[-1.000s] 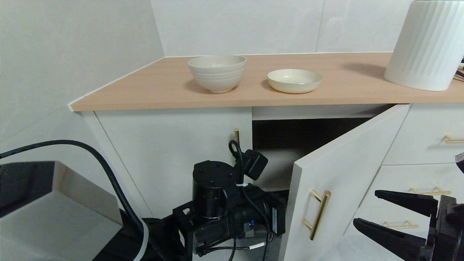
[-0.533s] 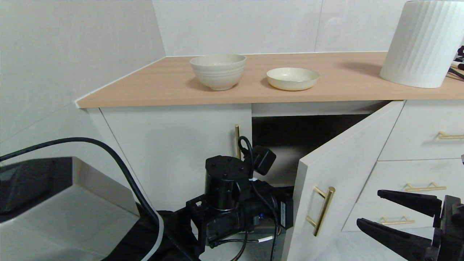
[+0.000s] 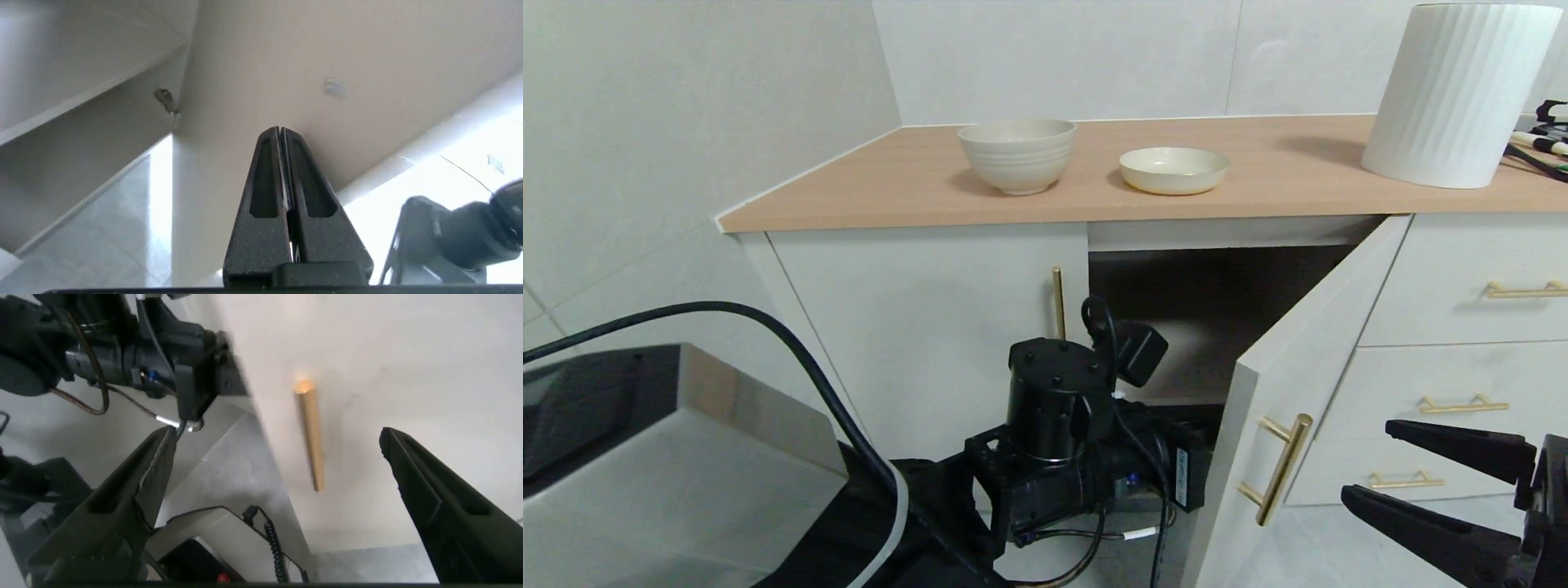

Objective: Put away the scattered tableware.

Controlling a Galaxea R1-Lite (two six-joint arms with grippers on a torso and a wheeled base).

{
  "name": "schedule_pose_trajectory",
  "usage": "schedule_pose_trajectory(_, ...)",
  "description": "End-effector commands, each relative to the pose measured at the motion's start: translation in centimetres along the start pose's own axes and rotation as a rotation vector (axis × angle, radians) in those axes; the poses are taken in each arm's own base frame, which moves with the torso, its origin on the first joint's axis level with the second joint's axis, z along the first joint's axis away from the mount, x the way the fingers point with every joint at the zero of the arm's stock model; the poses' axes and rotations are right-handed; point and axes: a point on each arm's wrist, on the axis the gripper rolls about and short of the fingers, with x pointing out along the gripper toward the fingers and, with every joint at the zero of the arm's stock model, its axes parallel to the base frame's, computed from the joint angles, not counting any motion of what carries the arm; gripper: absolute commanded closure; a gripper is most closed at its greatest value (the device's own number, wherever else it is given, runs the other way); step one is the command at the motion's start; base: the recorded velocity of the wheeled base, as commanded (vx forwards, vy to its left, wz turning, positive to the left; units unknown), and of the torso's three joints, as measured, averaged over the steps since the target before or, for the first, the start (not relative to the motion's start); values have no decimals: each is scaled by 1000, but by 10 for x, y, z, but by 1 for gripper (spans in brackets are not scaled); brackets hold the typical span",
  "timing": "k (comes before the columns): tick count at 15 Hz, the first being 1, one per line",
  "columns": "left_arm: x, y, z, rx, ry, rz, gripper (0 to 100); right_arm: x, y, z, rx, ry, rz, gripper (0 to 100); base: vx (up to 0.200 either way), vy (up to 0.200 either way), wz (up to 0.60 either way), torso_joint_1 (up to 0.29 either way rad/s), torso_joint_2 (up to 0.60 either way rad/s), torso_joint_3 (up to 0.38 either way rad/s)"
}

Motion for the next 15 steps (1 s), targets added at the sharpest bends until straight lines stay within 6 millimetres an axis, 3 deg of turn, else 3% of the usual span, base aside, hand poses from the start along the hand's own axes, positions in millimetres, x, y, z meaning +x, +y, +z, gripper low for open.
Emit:
schedule_pose_trajectory(1,6,1,-2,-1,3,3,100,-1,-1,1,1,-9,-6,0,0,0,0,0,0,0)
schedule_pose_trajectory(4,8,-3,-5,1,11,-8,100,-3,0,10,-1,-46,-4,0,0,0,0,0,0,0)
schedule_pose_trajectory(8,21,-42,-12,24,24,-108,100,-8,4,47,-7,-179,-6,0,0,0,0,0,0,0)
schedule_pose_trajectory(10,30,-94,-18,49,47,-226,100,-15,1,54,-6,-224,-29,0,0,0,0,0,0,0)
schedule_pose_trajectory(12,25,-126,-19,60,50,-279,100,-23,2,58,-9,-256,-30,0,0,0,0,0,0,0)
schedule_pose_trajectory(15,-2,-116,0,18,7,-217,100,-25,1,59,-8,-265,-43,0,0,0,0,0,0,0)
